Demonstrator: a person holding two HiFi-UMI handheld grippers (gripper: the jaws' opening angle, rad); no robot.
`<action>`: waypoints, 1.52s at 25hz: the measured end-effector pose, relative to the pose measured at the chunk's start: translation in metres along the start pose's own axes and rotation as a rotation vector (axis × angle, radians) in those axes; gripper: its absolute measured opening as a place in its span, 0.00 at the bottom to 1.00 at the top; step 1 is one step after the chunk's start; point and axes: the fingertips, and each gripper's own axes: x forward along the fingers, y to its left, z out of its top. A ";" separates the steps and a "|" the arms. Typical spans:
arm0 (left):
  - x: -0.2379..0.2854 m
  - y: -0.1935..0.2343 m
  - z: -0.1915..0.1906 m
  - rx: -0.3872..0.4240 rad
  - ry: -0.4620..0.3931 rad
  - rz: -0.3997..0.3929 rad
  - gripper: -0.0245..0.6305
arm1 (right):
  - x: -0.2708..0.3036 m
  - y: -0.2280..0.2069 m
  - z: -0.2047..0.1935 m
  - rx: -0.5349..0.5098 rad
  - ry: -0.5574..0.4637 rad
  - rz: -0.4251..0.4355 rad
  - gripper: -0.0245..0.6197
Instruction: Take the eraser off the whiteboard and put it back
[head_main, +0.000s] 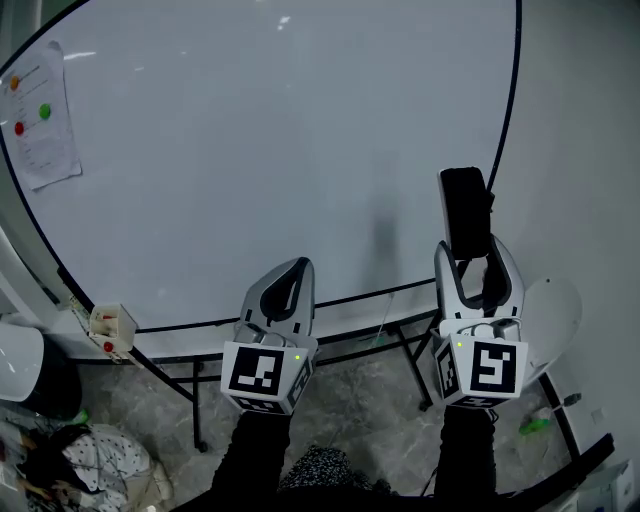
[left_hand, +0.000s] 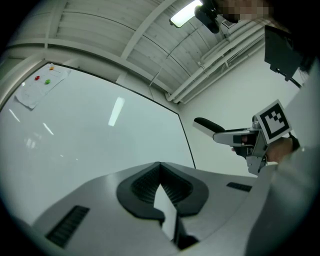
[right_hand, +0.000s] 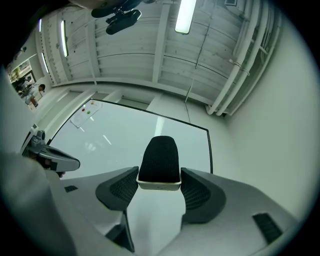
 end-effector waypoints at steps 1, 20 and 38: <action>0.005 -0.004 0.000 0.002 0.000 -0.007 0.05 | 0.000 -0.005 -0.002 0.000 0.002 -0.007 0.47; 0.150 -0.011 -0.026 -0.021 -0.064 -0.078 0.05 | 0.093 -0.085 -0.060 -0.038 -0.003 -0.097 0.47; 0.233 -0.024 -0.027 0.013 -0.108 -0.084 0.05 | 0.161 -0.142 -0.105 -0.018 -0.015 -0.115 0.47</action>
